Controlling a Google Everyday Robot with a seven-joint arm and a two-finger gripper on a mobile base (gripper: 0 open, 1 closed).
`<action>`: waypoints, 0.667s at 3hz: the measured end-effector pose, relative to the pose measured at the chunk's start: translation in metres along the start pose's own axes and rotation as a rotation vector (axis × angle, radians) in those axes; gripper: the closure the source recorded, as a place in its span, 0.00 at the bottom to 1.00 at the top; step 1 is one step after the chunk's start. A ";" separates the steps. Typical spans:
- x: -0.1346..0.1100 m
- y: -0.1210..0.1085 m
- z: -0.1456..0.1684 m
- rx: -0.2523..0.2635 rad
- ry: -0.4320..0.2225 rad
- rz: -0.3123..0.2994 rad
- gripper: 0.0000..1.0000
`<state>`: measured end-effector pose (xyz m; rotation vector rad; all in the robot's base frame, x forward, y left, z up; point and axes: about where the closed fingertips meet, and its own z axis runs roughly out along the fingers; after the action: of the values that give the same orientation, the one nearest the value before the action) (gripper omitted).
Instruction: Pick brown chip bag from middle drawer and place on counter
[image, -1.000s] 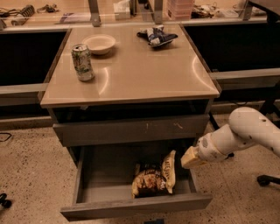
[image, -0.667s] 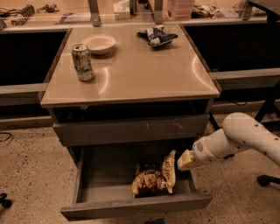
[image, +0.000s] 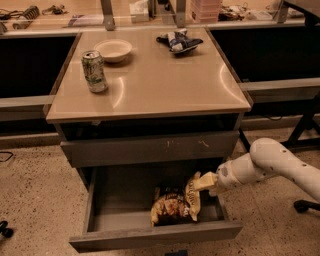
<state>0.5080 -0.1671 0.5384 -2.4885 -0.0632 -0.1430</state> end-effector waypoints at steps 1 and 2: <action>0.008 0.009 0.014 0.017 0.011 0.014 0.22; 0.004 0.016 0.039 0.038 -0.027 0.028 0.22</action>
Offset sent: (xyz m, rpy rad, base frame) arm 0.0082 0.0186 -0.0660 0.0600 0.0796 0.0094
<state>0.5163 -0.1562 0.4982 -2.4521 -0.0423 -0.0957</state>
